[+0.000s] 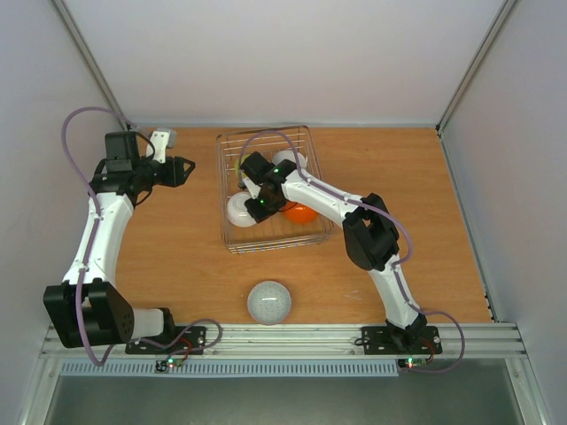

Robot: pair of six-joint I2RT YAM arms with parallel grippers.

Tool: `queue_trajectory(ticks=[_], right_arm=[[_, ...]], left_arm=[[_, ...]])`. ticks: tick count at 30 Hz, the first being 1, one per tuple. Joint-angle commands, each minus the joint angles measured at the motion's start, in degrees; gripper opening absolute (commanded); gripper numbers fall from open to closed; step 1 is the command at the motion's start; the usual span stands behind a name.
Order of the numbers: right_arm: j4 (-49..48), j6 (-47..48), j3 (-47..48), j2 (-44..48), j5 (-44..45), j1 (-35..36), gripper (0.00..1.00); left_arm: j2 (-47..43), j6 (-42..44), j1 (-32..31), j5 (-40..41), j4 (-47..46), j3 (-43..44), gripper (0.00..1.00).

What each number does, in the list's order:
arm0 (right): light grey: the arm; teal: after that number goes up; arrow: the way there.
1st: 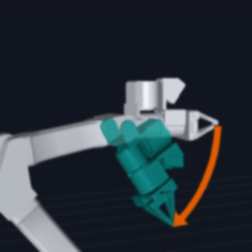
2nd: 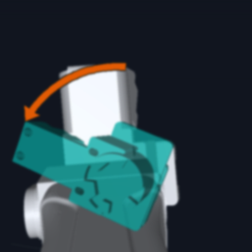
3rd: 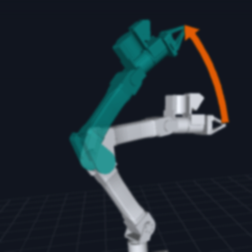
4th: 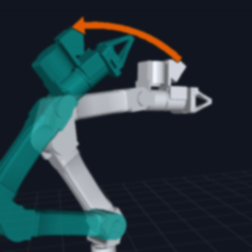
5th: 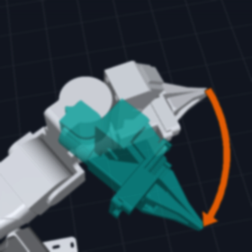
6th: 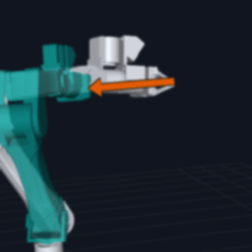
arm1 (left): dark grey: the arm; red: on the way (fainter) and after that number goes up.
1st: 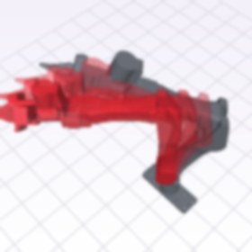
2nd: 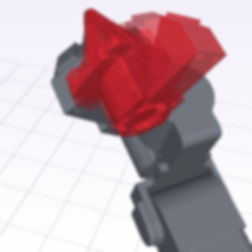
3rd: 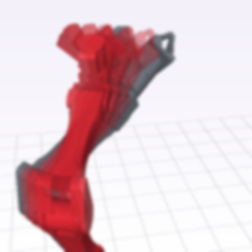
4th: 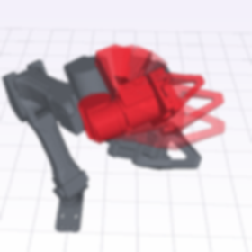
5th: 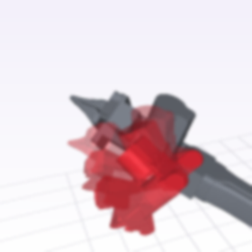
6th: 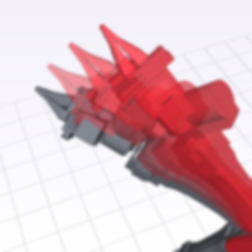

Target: Load the bowls into the dish rack

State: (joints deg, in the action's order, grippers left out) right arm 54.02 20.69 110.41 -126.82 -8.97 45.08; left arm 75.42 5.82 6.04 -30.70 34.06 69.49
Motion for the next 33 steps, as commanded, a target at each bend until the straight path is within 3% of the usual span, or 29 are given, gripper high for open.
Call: queue_trajectory(ticks=[1, 4, 13, 24, 33], right_arm=[[-3.9, 0.6, -3.1, 6.1, 2.3, 0.5, 0.01], [-6.8, -0.2, -9.4, 13.9, 2.7, 0.5, 0.02], [-3.3, -3.1, -18.6, 29.6, 7.4, 0.5, 0.18], [-1.7, -9.8, -36.7, 43.6, 2.8, 4.2, 0.54], [-1.7, -18.4, -46.5, 48.6, 5.8, 12.1, 0.56]], left_arm=[[0.0, 0.4, 0.3, -0.5, -0.7, -0.7, 0.5], [0.4, 0.3, 0.4, -1.1, -0.8, -0.7, 0.5], [2.2, 0.2, 0.2, -3.0, -0.5, -0.6, 0.5], [3.4, 0.7, -1.4, -3.8, 1.5, 0.2, 0.5], [3.7, 2.5, -5.8, -1.5, 2.6, 0.9, 0.5]])
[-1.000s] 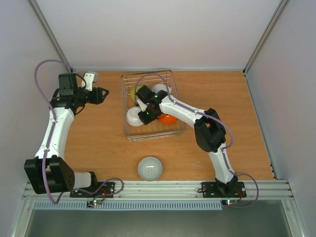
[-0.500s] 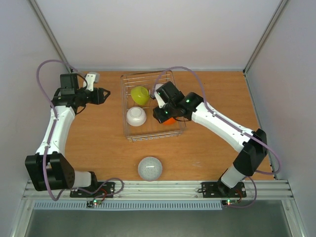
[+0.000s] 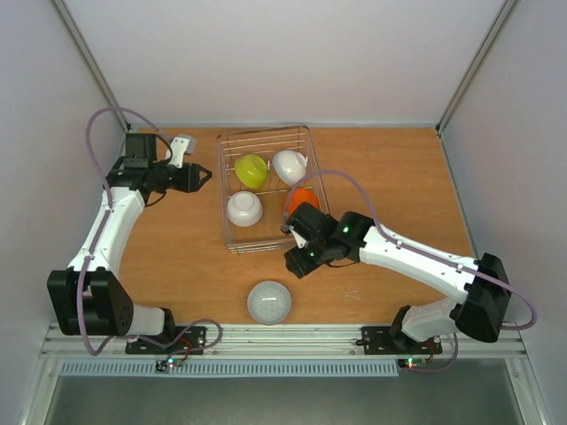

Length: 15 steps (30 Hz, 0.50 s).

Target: Load the bowls into the dish rack

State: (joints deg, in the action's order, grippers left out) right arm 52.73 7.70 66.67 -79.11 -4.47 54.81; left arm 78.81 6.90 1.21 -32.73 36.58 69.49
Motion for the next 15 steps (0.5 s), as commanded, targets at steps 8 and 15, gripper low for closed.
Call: queue_trajectory(ticks=[8, 15], right_arm=[[-4.9, -9.9, -5.8, -4.4, 0.4, 7.0, 0.48], [-8.0, -11.1, -6.9, -8.2, -1.0, 7.5, 0.41]], left_arm=[[0.6, 2.1, -4.1, 0.7, 0.4, 1.0, 0.5], [0.0, 2.4, -4.2, 0.8, 0.5, 0.8, 0.5]])
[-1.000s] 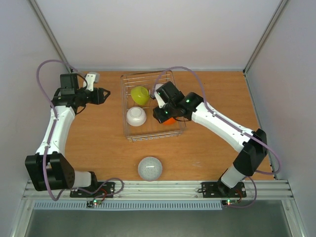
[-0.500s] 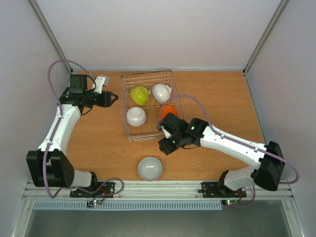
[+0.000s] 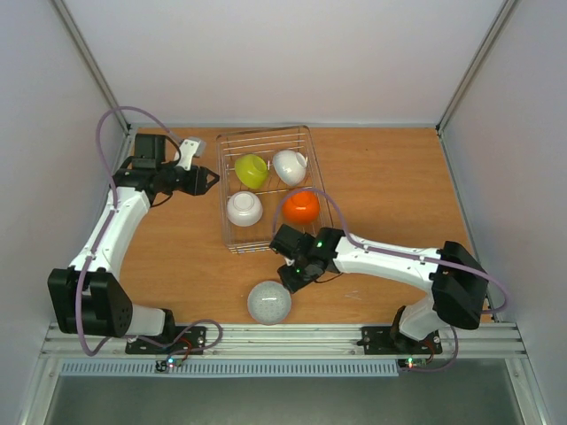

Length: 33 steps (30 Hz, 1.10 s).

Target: Load the bowls into the dish rack

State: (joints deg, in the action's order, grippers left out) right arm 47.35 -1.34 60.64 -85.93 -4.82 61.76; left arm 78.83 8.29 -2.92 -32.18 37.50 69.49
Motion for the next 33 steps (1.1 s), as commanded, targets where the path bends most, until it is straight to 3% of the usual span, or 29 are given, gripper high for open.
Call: queue_trajectory(ticks=[1, 10, 22, 33], right_arm=[[-2.8, -2.1, -1.0, -1.9, -0.7, 0.6, 0.4], [-5.3, -2.7, -2.0, -4.9, -3.3, 1.3, 0.23], [-5.8, -2.9, -2.0, -6.7, -4.3, 2.5, 0.2], [-5.6, -3.0, -2.0, -8.1, -4.3, 2.8, 0.1]], left_arm=[[0.0, 1.0, -0.1, 0.0, -0.3, 0.8, 0.5], [0.2, 1.4, -0.1, -1.0, -0.2, 0.7, 0.5], [0.1, 1.6, -0.1, -0.9, -0.4, 0.6, 0.5], [0.1, 1.5, -0.2, -1.0, -0.1, 0.6, 0.5]])
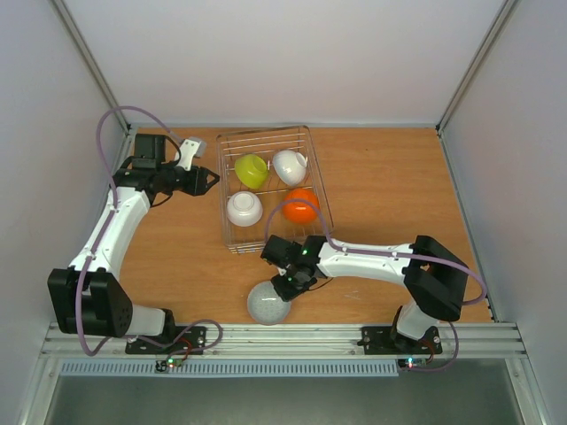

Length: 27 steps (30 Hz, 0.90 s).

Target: Load the bowls into the dish rack

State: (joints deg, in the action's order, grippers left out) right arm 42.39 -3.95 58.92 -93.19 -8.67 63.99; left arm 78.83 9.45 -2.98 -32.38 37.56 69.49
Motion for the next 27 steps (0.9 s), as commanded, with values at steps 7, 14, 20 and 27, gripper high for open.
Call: queue_trajectory(ticks=[7, 14, 20, 27], right_arm=[[1.3, 0.4, 0.5, 0.9, 1.4, 0.7, 0.01], [8.0, 3.0, 4.2, 7.1, 5.2, 0.7, 0.01], [15.0, 7.4, 9.8, 12.6, 13.3, 0.5, 0.01], [18.4, 8.4, 13.9, 14.5, 18.5, -2.5, 0.01]], left_arm=[[-0.2, 1.1, -0.2, -2.4, 0.9, 1.1, 0.5], [-0.3, 4.2, -2.1, -5.5, 5.2, 2.6, 0.51], [-0.7, 9.0, -6.9, -5.9, 9.8, 3.7, 0.52], [-0.9, 14.2, -13.1, -8.6, 14.8, 4.9, 0.52]])
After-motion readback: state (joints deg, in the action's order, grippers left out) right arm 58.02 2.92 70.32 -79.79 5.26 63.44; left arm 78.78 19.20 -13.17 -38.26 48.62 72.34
